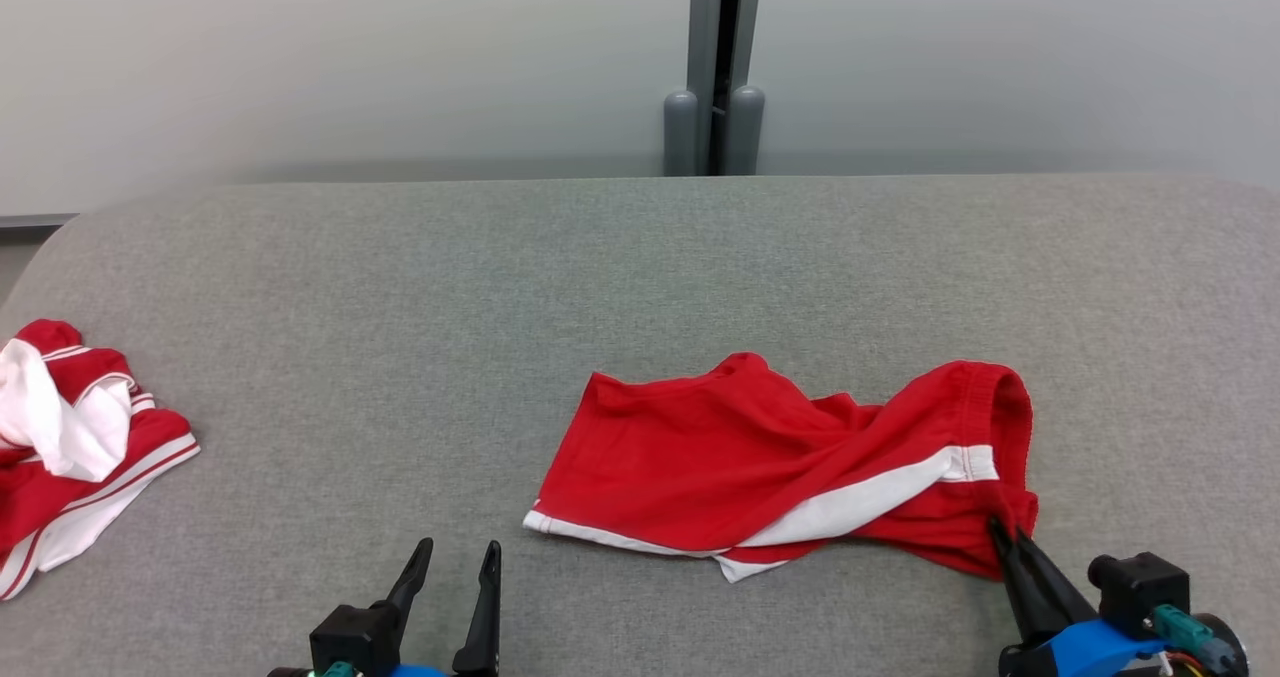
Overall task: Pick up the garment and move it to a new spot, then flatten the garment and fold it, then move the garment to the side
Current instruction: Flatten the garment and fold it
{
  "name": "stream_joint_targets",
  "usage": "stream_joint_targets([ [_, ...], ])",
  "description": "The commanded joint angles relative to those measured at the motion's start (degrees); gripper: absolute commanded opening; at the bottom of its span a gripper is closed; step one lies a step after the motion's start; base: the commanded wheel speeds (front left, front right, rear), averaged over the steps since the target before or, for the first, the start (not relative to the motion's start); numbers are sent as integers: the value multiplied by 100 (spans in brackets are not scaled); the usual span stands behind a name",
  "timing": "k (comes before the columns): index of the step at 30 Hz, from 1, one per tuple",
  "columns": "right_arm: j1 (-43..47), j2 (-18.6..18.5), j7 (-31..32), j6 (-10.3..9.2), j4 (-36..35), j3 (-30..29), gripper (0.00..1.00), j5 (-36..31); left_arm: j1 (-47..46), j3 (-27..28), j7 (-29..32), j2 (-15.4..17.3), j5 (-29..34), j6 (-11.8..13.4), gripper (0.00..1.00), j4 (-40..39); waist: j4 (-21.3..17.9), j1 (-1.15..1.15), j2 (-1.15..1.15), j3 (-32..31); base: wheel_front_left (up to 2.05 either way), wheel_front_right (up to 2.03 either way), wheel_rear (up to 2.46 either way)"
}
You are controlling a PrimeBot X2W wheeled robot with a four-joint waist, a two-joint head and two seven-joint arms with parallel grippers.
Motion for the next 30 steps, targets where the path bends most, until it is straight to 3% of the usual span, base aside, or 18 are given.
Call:
stream_joint_targets([
  [1, 45, -87, -20, 0, 11, -28, 69, 28, 39, 21, -15, -1, -2, -11, 100, -13, -54, 0, 0, -26, 0, 0, 0],
  [2, 16, -86, -20, 0, -31, -42, 100, 44, 35, 25, -15, -1, 5, -11, 100, -12, -74, 0, 0, -21, 0, 0, 0],
  [13, 139, 416, -20, 0, -1547, -496, 100, -663, -271, -235, -15, -2, -145, -11, 100, -307, -143, 0, 0, 105, 0, 0, 0],
  [22, 54, 654, -20, 0, -1626, -269, 100, -797, -875, -1041, -15, 2, -778, -10, 100, 328, -217, 0, 0, 392, 0, 0, 0],
  [30, -68, 689, -20, 0, -1601, -258, 100, -814, -1254, -1248, -1, 4, -982, -10, 100, 1292, -342, 0, 0, 564, 0, 0, 0],
])
